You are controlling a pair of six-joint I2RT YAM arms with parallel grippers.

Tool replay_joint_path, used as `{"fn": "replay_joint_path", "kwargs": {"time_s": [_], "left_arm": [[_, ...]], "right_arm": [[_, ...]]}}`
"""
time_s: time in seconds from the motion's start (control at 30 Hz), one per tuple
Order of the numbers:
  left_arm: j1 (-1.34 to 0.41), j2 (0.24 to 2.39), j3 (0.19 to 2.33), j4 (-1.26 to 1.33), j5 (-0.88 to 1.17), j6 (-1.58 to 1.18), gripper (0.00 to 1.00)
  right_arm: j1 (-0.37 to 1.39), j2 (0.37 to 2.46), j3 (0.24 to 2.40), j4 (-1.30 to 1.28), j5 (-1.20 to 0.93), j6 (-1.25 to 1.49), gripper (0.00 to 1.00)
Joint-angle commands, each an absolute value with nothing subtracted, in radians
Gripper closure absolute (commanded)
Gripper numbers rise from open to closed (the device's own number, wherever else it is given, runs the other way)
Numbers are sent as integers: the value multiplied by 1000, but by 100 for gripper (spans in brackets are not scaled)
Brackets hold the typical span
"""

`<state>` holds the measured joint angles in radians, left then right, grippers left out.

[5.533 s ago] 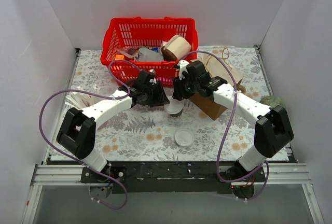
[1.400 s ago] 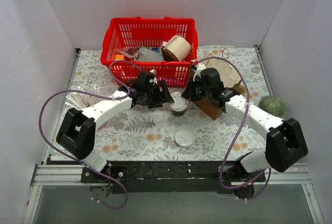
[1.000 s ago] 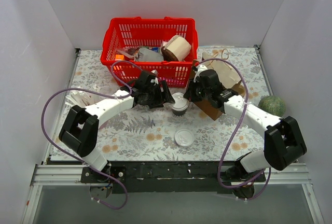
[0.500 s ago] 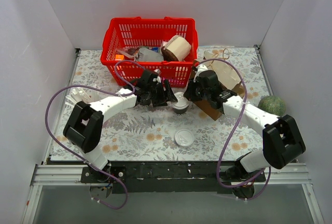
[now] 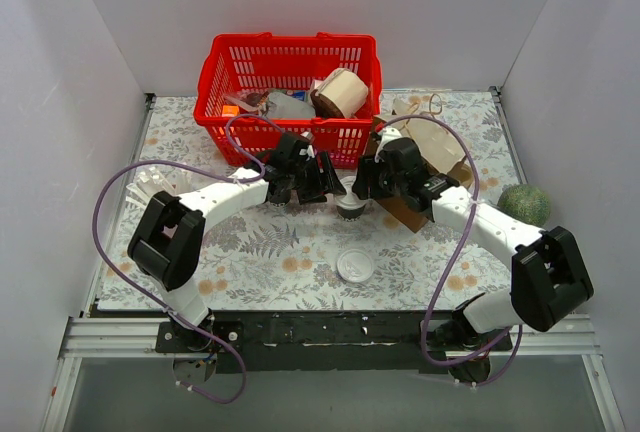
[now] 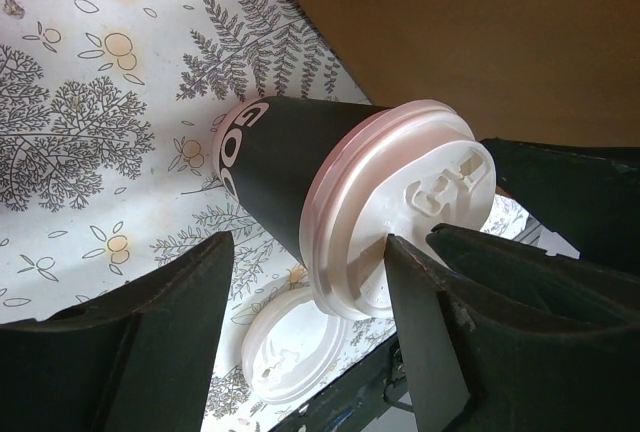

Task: Pack the takeout coffee

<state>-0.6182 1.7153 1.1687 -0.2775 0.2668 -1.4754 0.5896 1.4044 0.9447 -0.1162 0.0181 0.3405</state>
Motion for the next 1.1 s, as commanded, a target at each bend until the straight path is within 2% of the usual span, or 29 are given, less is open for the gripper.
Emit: {"fn": "replay_joint_path", "kwargs": {"time_s": [0.0,0.17,0.27,0.33,0.47,0.53,0.7,1.07], "left_arm": [[-627,1758,1164,-388,175,-1448,40],[-629,1759,1158,-390,169,-1454,40],[-629,1761,1155,-388,167,-1460,40],[-629,1763,1154,-384,170,-1462,40],[-627,1758,1154,-380,172,-1476,46],[-629,1753,1147,-379,176,-1480,47],[-629,1709,1124,-354,193,-1480,46],[-627,1648,1060,-394,155,-1479,52]], "right_arm": [[595,1406,982,-187,61,356,38],[595,1476,994,-242,54,465,41],[595,1488,965,-200,28,498,52],[595,1488,950,-190,8,518,56],[595,1494,946,-212,-32,567,73],[594,1511,950,-244,-52,584,73],[594,1552,976,-290,-54,591,62],[649,1559,974,-365,-89,595,63]]}}
